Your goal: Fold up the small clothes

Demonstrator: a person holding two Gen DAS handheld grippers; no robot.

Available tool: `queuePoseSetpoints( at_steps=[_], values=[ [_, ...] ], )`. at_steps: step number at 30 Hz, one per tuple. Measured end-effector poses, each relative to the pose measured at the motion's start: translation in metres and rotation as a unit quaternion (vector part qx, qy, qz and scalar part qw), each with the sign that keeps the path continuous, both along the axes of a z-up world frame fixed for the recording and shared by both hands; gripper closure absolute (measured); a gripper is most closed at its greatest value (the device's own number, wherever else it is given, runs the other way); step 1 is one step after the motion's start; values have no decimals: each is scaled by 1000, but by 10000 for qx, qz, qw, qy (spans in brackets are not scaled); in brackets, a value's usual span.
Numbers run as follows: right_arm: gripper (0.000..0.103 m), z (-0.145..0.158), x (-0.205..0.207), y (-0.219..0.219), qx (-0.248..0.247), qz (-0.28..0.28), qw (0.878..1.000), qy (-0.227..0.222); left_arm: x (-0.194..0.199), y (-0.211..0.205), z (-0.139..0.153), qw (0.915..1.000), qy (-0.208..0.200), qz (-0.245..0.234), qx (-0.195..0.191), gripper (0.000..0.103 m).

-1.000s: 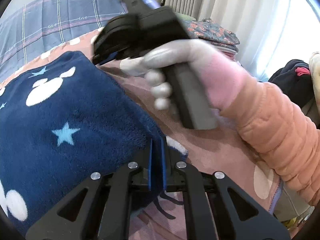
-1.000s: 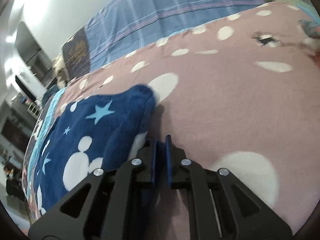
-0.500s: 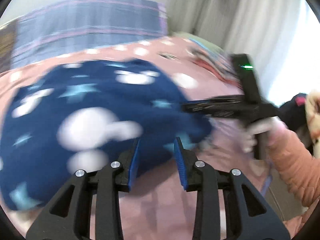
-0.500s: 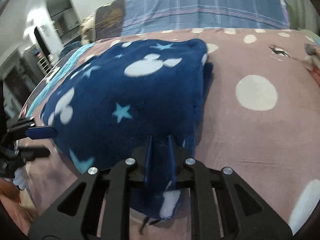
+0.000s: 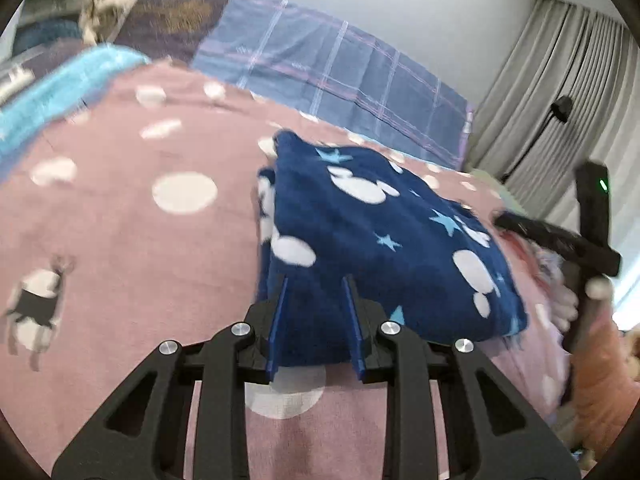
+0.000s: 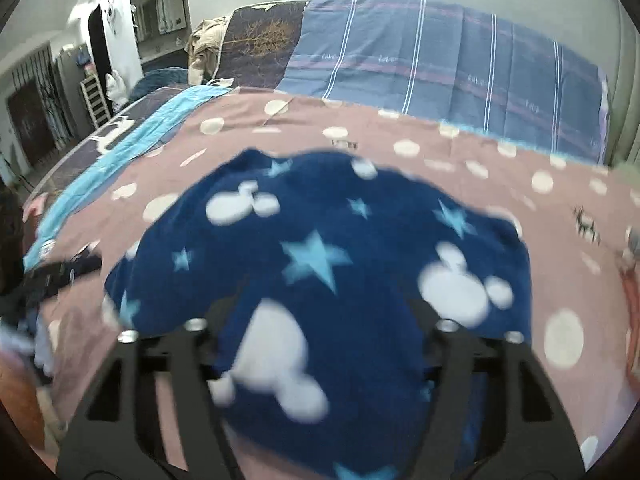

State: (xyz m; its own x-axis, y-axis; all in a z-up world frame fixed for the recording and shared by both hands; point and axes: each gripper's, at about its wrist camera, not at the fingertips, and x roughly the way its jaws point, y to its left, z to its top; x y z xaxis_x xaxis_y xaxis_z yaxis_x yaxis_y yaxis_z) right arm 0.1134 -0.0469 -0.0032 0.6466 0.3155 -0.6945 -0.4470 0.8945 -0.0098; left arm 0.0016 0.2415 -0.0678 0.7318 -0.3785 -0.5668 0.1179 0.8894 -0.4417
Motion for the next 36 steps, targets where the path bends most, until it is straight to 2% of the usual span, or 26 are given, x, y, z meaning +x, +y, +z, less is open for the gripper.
queuePoseSetpoints(
  at_steps=[3, 5, 7, 10, 12, 17, 21, 23, 25, 26, 27, 28, 29, 31, 33, 35, 36],
  values=[
    [34, 4, 23, 49, 84, 210, 9996, 158, 13, 1, -10, 9996, 48, -261, -139, 67],
    [36, 1, 37, 83, -5, 358, 9989, 291, 22, 0, -14, 9990, 41, -436, -125, 67],
    [39, -7, 51, 125, -361, 525, 9973, 357, 27, 4, -18, 9981, 16, -578, -189, 67],
    [46, -20, 62, 168, -658, 730, 9939, 499, 27, 13, -24, 9957, -23, -787, -492, 67],
    [46, -31, 69, 193, -871, 830, 9910, 585, 27, 16, -28, 9944, -60, -861, -611, 67],
    [46, -50, 93, 226, -1290, 720, 9865, 707, 27, 12, -31, 9926, -97, -1001, -677, 67],
    [39, -64, 113, 240, -1683, 543, 9810, 797, 32, 15, -38, 9916, 40, -996, -827, 58],
    [35, -70, 126, 242, -1779, 326, 9803, 797, 39, 15, -46, 9914, 317, -927, -866, 58],
    [35, -75, 140, 242, -1780, 114, 9800, 879, 38, 15, -45, 9916, 277, -924, -864, 58],
    [36, -80, 148, 242, -1776, 12, 9795, 948, 35, 13, -42, 9926, 206, -911, -778, 62],
    [41, -85, 154, 243, -1786, -28, 9787, 1011, 32, 12, -40, 9935, 150, -876, -705, 78],
    [77, -89, 158, 244, -1718, 18, 9787, 1119, 29, 13, -38, 9938, 77, -845, -716, 89],
    [92, -92, 162, 243, -1406, 103, 9804, 1379, 26, 16, -36, 9933, 3, -845, -783, 93],
    [93, -78, 154, 241, -1081, 91, 9870, 1183, 15, 22, -27, 9909, -191, -889, -996, 95],
    [93, -59, 137, 245, -940, 359, 9915, 820, 3, 22, -21, 9896, -322, -1024, -957, 96],
    [92, -60, 131, 251, -1106, 515, 9896, 764, -4, 16, -25, 9910, -279, -1090, -730, 95],
    [90, -72, 134, 256, -1424, 567, 9841, 902, -2, 15, -32, 9914, -128, -1094, -706, 95]
  ],
)
